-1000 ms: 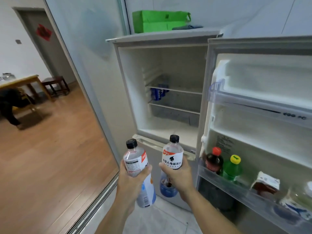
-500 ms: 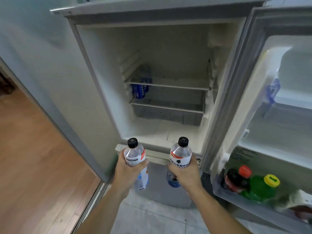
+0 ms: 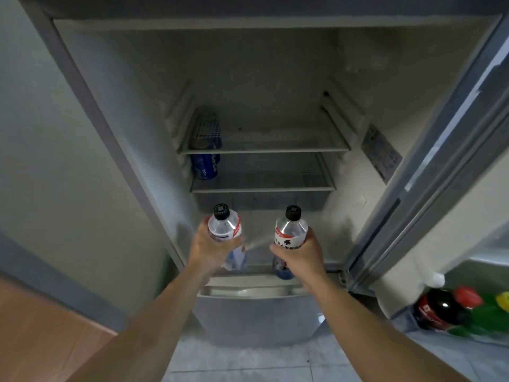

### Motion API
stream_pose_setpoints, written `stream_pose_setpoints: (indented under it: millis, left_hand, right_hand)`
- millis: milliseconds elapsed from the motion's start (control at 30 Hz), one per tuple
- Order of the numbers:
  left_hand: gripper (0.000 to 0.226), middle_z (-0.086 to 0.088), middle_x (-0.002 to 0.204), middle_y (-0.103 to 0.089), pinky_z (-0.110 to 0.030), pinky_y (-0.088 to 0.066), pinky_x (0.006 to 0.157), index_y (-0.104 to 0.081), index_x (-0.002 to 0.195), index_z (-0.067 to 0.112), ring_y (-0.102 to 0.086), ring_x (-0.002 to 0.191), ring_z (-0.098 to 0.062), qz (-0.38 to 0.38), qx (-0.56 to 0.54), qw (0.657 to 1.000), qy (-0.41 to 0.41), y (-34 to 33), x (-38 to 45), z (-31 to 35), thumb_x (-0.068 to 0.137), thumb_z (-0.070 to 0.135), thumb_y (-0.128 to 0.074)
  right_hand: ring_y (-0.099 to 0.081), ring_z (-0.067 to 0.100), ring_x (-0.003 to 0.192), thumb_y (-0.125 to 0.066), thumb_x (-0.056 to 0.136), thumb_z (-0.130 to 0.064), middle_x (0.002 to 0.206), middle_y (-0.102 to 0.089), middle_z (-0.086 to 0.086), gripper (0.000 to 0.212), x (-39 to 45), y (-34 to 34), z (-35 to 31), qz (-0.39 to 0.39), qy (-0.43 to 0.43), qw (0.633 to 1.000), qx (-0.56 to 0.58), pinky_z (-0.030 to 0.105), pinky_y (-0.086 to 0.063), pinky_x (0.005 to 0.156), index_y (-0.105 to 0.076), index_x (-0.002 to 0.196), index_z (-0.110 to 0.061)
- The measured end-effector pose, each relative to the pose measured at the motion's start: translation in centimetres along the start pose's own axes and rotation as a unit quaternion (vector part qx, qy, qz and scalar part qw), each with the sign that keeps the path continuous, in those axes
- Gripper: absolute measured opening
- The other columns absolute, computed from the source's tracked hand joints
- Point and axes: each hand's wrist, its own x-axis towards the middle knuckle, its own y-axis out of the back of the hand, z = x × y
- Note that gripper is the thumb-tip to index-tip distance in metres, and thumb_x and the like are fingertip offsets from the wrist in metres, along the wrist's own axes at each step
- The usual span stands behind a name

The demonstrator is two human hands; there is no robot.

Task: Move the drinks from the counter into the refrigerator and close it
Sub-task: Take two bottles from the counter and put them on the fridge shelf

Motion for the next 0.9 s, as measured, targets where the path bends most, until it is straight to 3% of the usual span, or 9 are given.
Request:
stream_pose_setpoints:
  millis: [200,300,467,700,900]
  left_hand:
    - [0.057,0.012,0.101,-0.068,-0.029,-0.056,0.076,-0.057,0.102,0.039,-0.066,0.094,-0.012,-0.023,0.005,1.000,-0.001,0.0,4.1,0.5,0.059,0.029,-0.093]
    - [0.065,0.015,0.103,-0.066,-0.022,-0.051,0.071,-0.052,0.108,0.041,-0.063,0.095,-0.008,-0.030,0.013,0.999,0.008,0.1,5.2,0.4,0.058,0.032,-0.093]
    - [0.078,0.008,0.113,-0.061,-0.036,-0.054,0.090,-0.045,0.122,0.037,-0.060,0.104,-0.017,-0.044,0.015,0.998,0.032,-0.1,7.4,0.1,0.061,0.029,-0.091]
    - [0.063,0.009,0.107,-0.063,-0.028,-0.051,0.081,-0.049,0.106,0.040,-0.062,0.100,-0.012,-0.064,-0.011,0.998,0.020,-1.0,9.1,-0.3,0.065,0.016,-0.090]
    - [0.074,0.003,0.114,-0.064,-0.033,-0.052,0.088,-0.050,0.125,0.029,-0.062,0.106,-0.017,-0.066,-0.022,0.997,0.028,-1.1,9.6,-0.7,0.064,0.019,-0.091]
  right_hand:
    - [-0.065,0.006,0.093,-0.092,0.054,-0.035,0.103,-0.067,-0.015,0.075,4.0,-2.6,-1.8,-0.007,-0.010,1.000,0.000,0.026,-0.056,0.074,-0.053,0.118,-0.037]
    - [-0.066,0.013,0.098,-0.092,0.054,-0.035,0.110,-0.068,-0.009,0.078,5.6,-3.9,-2.1,-0.020,-0.008,1.000,-0.014,0.035,-0.059,0.083,-0.055,0.122,-0.033]
    - [-0.067,0.006,0.094,-0.093,0.052,-0.035,0.103,-0.069,-0.015,0.072,7.7,-5.3,-2.2,-0.036,-0.001,0.999,-0.020,0.021,-0.055,0.069,-0.058,0.115,-0.040]
    - [-0.067,0.009,0.097,-0.093,0.054,-0.031,0.107,-0.069,-0.012,0.075,9.2,-6.2,-1.7,-0.042,-0.012,0.999,-0.030,0.027,-0.057,0.078,-0.057,0.119,-0.036]
    - [-0.067,0.005,0.092,-0.092,0.055,-0.035,0.099,-0.069,-0.016,0.062,9.0,-6.3,-1.8,-0.039,-0.004,0.999,-0.033,0.029,-0.058,0.079,-0.056,0.105,-0.044]
